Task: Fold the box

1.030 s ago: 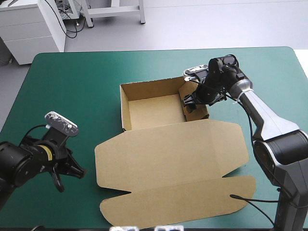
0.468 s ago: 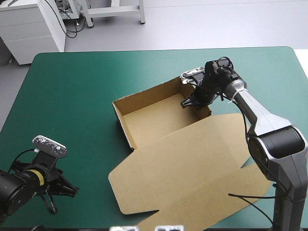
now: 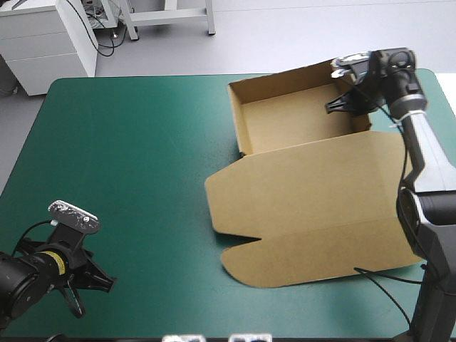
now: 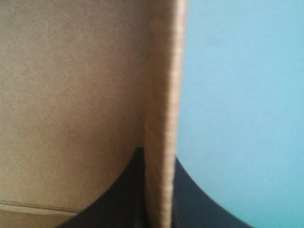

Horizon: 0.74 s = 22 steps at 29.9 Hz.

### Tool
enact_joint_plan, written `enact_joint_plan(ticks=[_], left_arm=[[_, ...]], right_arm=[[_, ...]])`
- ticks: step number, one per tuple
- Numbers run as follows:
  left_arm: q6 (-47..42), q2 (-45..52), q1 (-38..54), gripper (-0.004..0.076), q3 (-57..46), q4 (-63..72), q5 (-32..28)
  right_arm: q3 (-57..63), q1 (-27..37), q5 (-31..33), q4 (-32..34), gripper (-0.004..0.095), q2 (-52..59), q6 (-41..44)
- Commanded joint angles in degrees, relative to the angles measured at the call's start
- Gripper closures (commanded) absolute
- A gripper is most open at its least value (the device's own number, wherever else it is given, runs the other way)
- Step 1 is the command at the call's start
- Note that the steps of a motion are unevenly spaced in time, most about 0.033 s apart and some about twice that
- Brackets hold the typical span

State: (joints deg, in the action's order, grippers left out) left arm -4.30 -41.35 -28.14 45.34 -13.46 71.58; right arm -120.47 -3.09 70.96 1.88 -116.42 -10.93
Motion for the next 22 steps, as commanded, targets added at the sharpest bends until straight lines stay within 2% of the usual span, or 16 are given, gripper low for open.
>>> enact_joint_plan(ticks=[1,8,14,17,19,22], left_arm=[[-0.7,0.1,-0.1,0.0731,1.4,-0.9,-0.4],[-0.7,0.1,-0.1,0.0731,1.4,-0.9,-2.4],[-0.7,0.1,-0.1,0.0731,1.4,-0.9,-4.1],[-0.7,0.1,-0.1,0.0731,1.4,-0.9,-4.0],[-0.6,0.1,-0.1,0.0731,1.4,-0.9,-3.5],[-0.6,0.1,-0.1,0.0731,1.4,-1.3,-3.0]], right_arm=[[-2.6,7.6,-1.0,0.7,0.0927,3.7,-0.2],[-2.6,21.4,-1.7,-3.0,0.0927,2.3,-0.4],[-2.6,27.3,-0.1,-7.7,0.0927,-0.5,-2.5],[-2.6,28.1,0.5,-9.0,0.0908,-1.4,-2.9],[-2.6,28.1,0.5,-7.3,0.0829,-1.6,-2.9],[-2.6,28.1,0.1,-6.3,0.0581,-1.7,-4.4]])
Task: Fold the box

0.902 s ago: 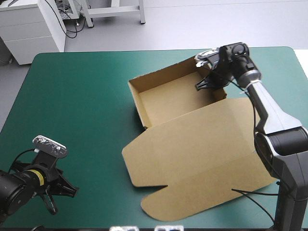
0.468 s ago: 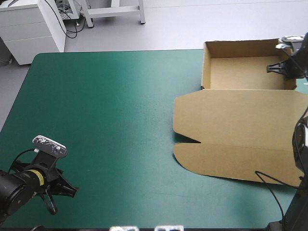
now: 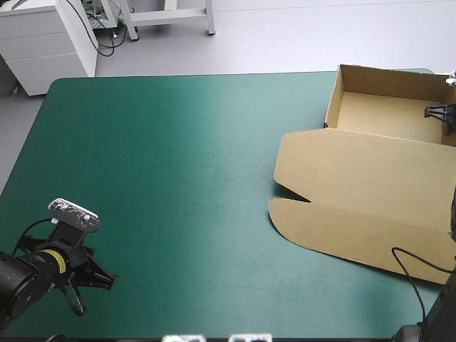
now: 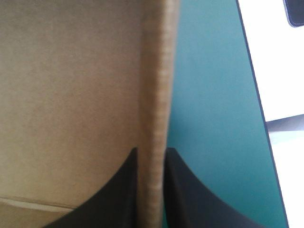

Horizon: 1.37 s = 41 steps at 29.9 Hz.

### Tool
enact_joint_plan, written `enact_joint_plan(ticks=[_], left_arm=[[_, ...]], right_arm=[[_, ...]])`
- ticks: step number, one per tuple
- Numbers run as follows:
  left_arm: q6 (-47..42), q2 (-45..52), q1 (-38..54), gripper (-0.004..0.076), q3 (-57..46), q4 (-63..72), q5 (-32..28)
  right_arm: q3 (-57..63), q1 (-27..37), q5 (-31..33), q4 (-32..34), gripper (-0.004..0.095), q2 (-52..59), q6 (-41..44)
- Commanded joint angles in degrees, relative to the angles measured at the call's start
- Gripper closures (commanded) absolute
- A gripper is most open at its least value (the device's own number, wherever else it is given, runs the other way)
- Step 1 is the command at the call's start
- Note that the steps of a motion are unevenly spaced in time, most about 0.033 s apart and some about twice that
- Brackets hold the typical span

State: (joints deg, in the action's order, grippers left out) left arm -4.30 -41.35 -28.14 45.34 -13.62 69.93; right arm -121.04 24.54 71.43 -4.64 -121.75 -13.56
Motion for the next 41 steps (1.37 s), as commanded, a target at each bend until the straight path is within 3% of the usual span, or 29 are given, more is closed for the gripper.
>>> enact_joint_plan(ticks=[1,5,7,10,13,16,23,25,31,41], left_arm=[[-0.6,0.1,-0.1,0.0731,1.4,-1.1,-1.3],[-0.6,0.1,-0.1,0.0731,1.4,-1.1,-1.7],[-0.6,0.1,-0.1,0.0731,1.4,-1.1,-1.8],[-0.6,0.1,-0.1,0.0731,1.4,-1.1,-1.8],[-0.6,0.1,-0.1,0.0731,1.4,-1.2,-2.5],[-0.6,0.1,-0.1,0.0731,1.4,-1.2,-3.4],[-0.6,0.1,-0.1,0.0731,1.4,-1.3,-4.7],[0.3,0.1,-0.1,0.0731,1.4,-1.2,-4.8],[0.2,0.1,-0.1,0.0731,1.4,-1.2,-7.0],[-0.3,0.1,-0.1,0.0731,1.4,-0.3,-7.6]], right_arm=[[-2.0,0.5,-0.5,0.3,0.0463,3.6,-2.6],[-2.0,0.5,-1.7,0.3,0.0079,3.6,-0.7],[-2.0,0.5,-1.6,0.1,0.0023,3.8,0.0],[-2.4,0.5,-1.1,-1.0,0.0037,5.0,0.0],[-3.2,0.4,0.1,-3.2,0.0097,7.0,0.8],[-3.2,0.3,0.1,-5.5,0.023,10.2,1.0],[-3.2,0.3,0.1,-9.0,0.0806,18.6,0.2],[-3.2,0.3,0.1,-11.4,0.0928,20.6,-0.3],[-1.9,-1.1,0.1,-22.1,0.0922,26.1,-2.1],[14.3,-20.4,0.1,-15.5,0.0921,36.8,-6.2]])
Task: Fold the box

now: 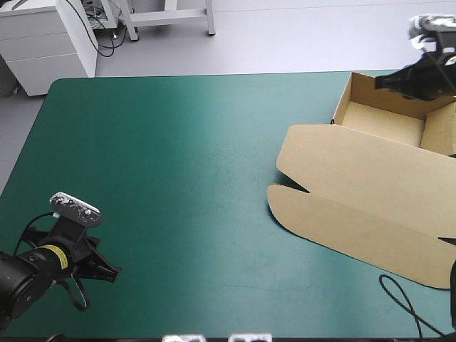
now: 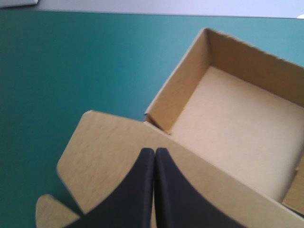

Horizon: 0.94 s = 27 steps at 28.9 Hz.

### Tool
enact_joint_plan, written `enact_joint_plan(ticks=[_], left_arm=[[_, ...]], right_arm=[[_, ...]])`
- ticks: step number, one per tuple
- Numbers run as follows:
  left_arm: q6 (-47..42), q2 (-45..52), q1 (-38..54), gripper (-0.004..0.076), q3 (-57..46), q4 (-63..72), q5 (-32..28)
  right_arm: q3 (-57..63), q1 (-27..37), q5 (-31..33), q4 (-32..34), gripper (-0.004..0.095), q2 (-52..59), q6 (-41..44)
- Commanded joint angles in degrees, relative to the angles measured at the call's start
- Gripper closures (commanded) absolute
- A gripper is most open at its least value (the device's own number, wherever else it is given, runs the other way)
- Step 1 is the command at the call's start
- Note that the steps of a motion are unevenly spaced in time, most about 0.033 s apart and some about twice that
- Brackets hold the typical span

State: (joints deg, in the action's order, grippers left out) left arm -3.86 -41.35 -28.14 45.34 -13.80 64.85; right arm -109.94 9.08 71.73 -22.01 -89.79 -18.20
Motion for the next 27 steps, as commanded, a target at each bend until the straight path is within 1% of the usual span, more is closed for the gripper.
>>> enact_joint_plan(ticks=[1,3,5,8,11,14,20,24,25,27], left_arm=[[-1.0,0.1,-0.1,0.0731,1.4,-0.1,-2.6],[-1.0,0.1,-0.1,0.0731,1.4,-0.1,-2.8],[-1.0,0.1,-0.1,0.0731,1.4,0.1,-2.9],[-1.0,0.1,-0.1,0.0731,1.4,0.9,-2.9],[0.2,0.1,-0.1,0.0731,1.4,2.7,-2.9],[0.3,0.1,-0.1,0.0731,1.1,3.7,-3.1],[0.5,0.1,-0.1,0.0731,-4.0,5.1,-5.9],[0.3,0.1,-0.1,0.0731,-6.8,5.7,-7.0],[0.3,0.1,-0.1,0.0731,-7.4,6.9,-7.7],[0.3,0.1,-0.1,0.0731,-7.8,7.6,-8.7]], right_arm=[[4.9,-6.9,-0.2,3.5,0.0921,5.9,-1.6],[9.6,-11.5,-0.2,6.0,0.0921,8.6,-1.1],[14.2,-15.0,-0.8,6.7,0.0921,11.4,-1.0],[23.1,-19.4,-4.8,6.6,0.0921,17.2,-0.7],[32.3,-22.1,-9.9,6.6,0.0921,23.7,-0.6],[41.2,-22.8,-13.7,6.6,0.0921,31.0,-0.7],[57.8,-22.8,-21.0,7.1,0.0921,45.0,-2.3],[66.1,-22.8,-24.9,7.1,0.0922,53.4,-2.4],[69.3,-22.8,-26.7,7.1,0.0922,56.5,-2.4],[72.1,-22.8,-28.1,7.1,0.0922,59.4,-2.4]])
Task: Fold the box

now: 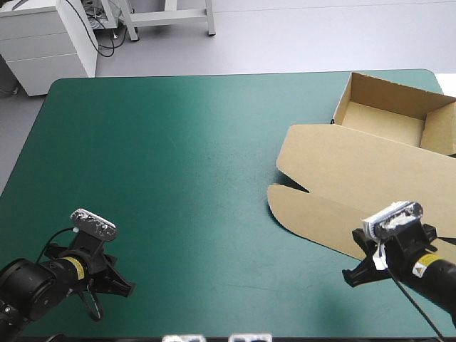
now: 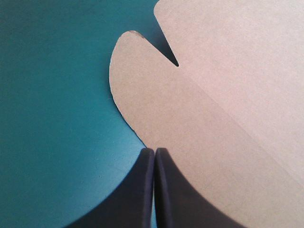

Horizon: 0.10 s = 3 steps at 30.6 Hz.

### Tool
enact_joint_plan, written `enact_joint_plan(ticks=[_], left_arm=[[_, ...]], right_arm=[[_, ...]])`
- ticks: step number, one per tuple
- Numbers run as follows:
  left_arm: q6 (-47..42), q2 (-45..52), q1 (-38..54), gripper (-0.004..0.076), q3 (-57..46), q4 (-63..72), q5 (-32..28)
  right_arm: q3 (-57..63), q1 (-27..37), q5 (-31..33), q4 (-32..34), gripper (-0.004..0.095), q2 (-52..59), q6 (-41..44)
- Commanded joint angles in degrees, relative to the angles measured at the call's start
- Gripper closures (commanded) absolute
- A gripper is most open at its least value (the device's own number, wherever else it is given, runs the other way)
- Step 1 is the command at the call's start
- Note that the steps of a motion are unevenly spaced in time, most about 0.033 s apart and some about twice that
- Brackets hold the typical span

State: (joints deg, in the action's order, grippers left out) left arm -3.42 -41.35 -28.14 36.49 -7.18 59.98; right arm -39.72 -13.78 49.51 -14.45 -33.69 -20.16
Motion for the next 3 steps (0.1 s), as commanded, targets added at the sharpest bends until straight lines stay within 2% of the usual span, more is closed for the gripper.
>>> enact_joint_plan(ticks=[1,3], left_arm=[[-0.1,0.1,-0.1,0.0731,1.0,1.0,-4.2],[-0.1,0.1,-0.1,0.0731,1.0,0.9,-5.4]], right_arm=[[3.1,0.0,-6.1,-0.5,0.0922,4.3,-0.5],[5.6,0.0,-6.3,-0.2,0.0922,6.7,-0.5]])
